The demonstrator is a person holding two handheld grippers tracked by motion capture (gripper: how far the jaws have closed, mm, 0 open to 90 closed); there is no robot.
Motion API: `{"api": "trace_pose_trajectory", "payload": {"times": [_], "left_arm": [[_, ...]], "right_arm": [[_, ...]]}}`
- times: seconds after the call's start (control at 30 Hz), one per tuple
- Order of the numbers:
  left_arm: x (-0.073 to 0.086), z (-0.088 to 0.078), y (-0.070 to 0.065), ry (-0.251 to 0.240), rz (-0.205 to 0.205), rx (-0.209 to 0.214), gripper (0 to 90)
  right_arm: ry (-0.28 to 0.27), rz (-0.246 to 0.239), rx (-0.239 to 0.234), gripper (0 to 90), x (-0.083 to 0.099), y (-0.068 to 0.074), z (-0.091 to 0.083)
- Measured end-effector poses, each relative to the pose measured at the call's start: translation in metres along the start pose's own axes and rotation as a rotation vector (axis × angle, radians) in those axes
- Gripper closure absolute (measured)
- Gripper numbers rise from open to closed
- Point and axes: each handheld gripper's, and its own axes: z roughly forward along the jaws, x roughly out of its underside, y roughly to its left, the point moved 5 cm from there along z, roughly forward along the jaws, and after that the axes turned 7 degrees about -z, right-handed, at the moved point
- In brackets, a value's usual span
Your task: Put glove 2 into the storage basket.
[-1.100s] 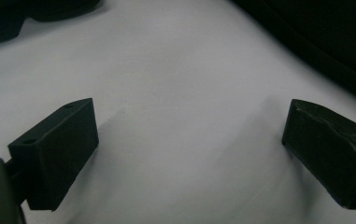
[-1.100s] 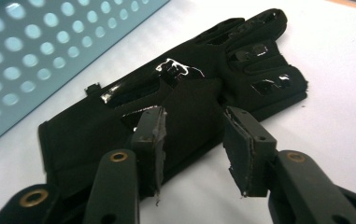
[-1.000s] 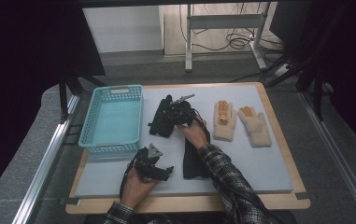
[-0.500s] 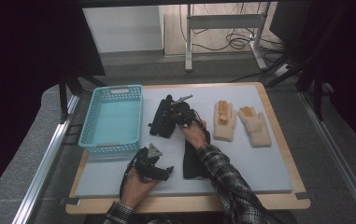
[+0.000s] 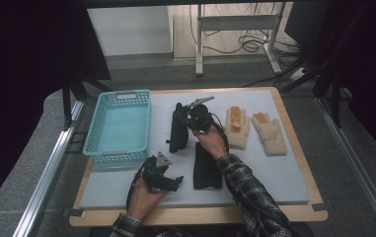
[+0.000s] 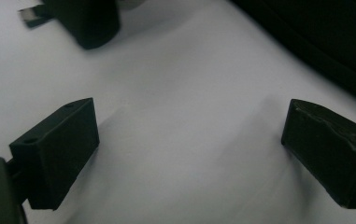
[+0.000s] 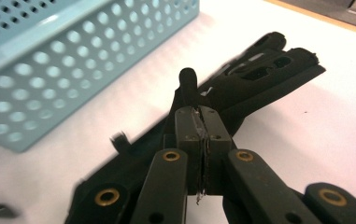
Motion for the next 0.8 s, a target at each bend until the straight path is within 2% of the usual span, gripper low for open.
{"api": "trace_pose_trajectory", "payload": {"times": [0.17,0.2,0.4,0.6,0.63,0.73,0.8], "left_arm": [[0.000,0.000,0.001,0.007,0.008,-0.002,4.5],[0.000,0.000,0.001,0.005,0.008,-0.001,4.5],[0.000,0.000,0.001,0.006,0.010,-0.002,4.5],[0.000,0.000,0.001,0.005,0.010,-0.003,4.5],[0.000,0.000,0.001,0.006,0.012,-0.003,4.5],[0.000,0.000,0.001,0.006,0.012,-0.003,4.5],[0.000,0.000,0.001,0.007,0.012,-0.003,4.5]], "right_arm": [[-0.005,-0.021,-0.011,87.3,-0.001,0.004,-0.015],[-0.009,-0.029,-0.015,87.3,-0.002,0.006,-0.023],[-0.024,-0.021,-0.023,87.3,0.000,0.007,-0.052],[-0.027,-0.031,-0.016,87.2,0.003,0.009,-0.075],[-0.023,-0.034,-0.008,87.2,0.005,0.009,-0.084],[-0.021,-0.033,-0.005,87.2,0.008,0.007,-0.093],[-0.013,-0.035,0.009,87.2,0.015,0.003,-0.105]]}}
